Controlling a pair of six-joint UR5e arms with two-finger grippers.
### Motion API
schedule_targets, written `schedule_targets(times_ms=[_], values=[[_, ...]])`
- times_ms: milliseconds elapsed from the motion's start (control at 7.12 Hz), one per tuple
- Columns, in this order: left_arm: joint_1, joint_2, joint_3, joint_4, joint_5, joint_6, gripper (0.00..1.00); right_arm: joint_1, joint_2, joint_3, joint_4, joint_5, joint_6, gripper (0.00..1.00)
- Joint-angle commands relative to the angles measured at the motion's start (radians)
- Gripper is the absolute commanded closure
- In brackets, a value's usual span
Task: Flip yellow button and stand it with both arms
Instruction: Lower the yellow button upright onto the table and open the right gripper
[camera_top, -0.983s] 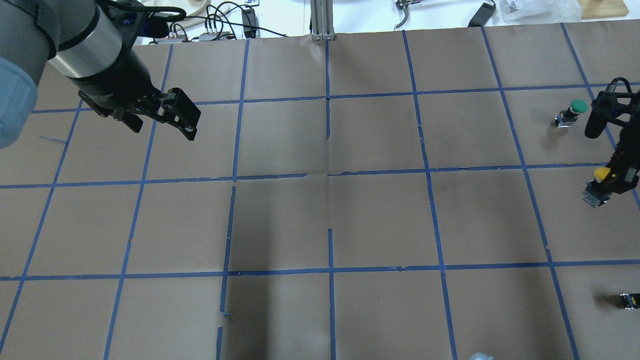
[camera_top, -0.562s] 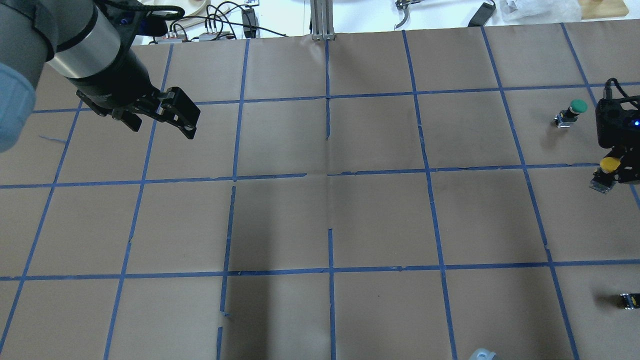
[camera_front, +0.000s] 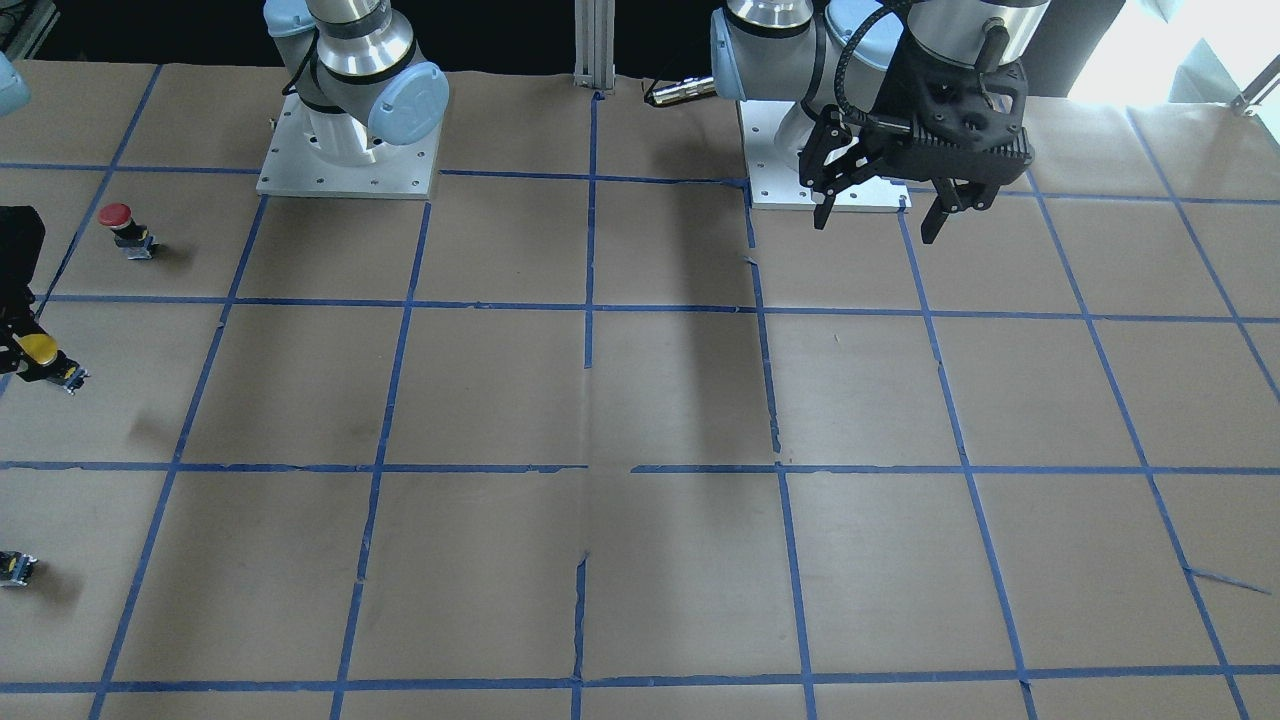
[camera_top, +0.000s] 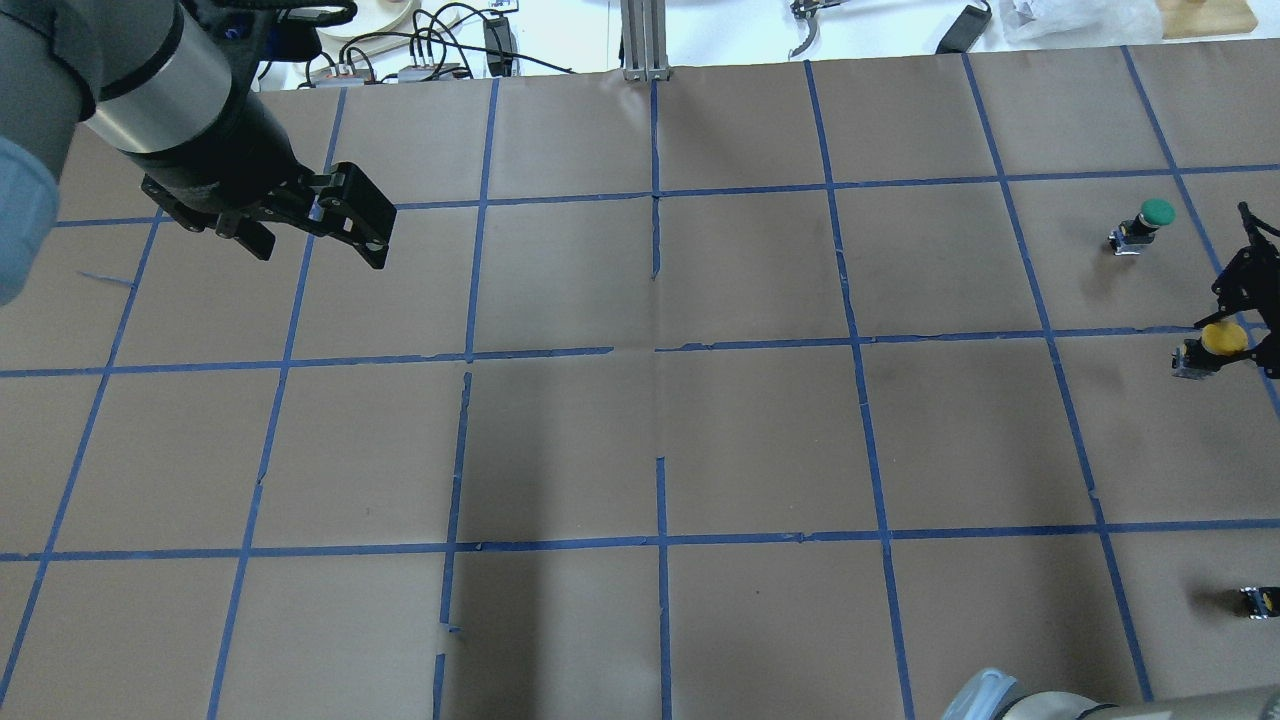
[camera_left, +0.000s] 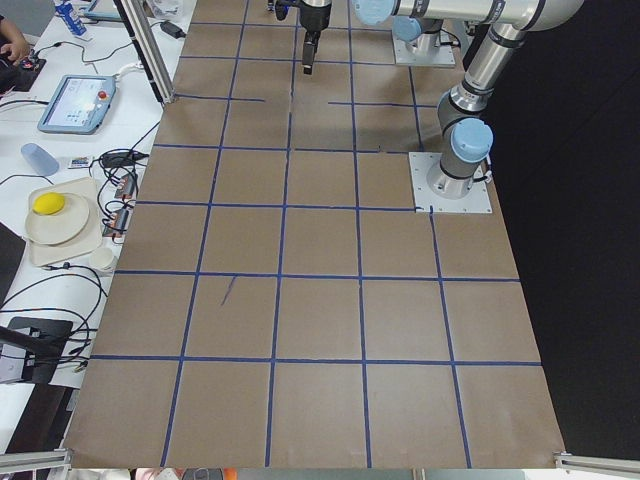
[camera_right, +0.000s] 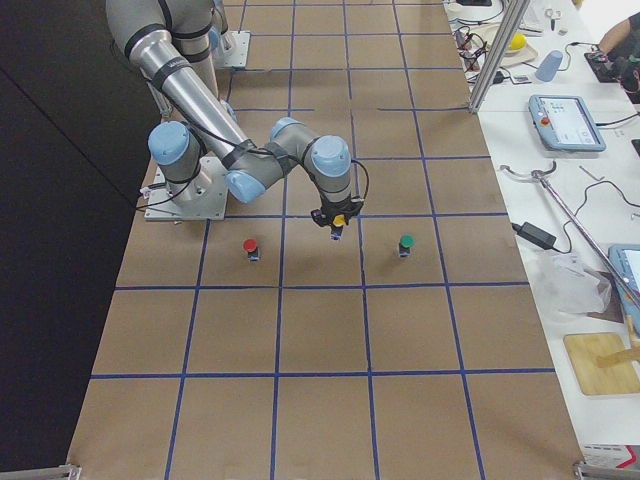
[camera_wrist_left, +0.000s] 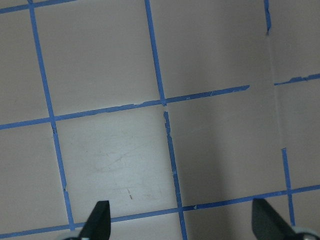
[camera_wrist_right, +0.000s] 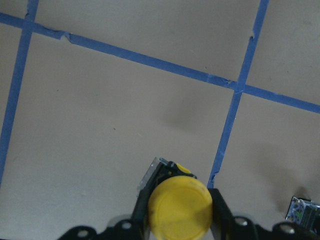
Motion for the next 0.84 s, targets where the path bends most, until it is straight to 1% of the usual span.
schedule_targets(times_ms=[0, 140, 281, 421, 562, 702], values=[[0.000, 0.000, 0.001, 0.000, 0.000, -0.001, 0.00, -0.069, 0.060, 0.002, 0.003, 0.017, -0.166, 0.94], [0.000, 0.000, -0.001, 0.000, 0.000, 0.001, 0.00, -0.079, 0.062, 0.002, 0.002, 0.014, -0.205, 0.92], [0.000, 0.000, -0.001, 0.000, 0.000, 0.001, 0.00, -0.079, 0.066, 0.005, 0.005, 0.008, -0.206, 0.90], [0.000, 0.003, -0.001, 0.000, 0.002, -0.001, 0.00, -0.079, 0.097, 0.005, 0.008, -0.002, -0.201, 0.58], [0.000, 0.002, -0.001, 0.000, 0.002, -0.001, 0.00, -0.079, 0.114, 0.005, 0.015, 0.009, -0.190, 0.05], [0.000, 0.002, -0.001, 0.000, 0.000, -0.001, 0.00, -0.079, 0.114, 0.005, 0.014, 0.006, -0.180, 0.04]])
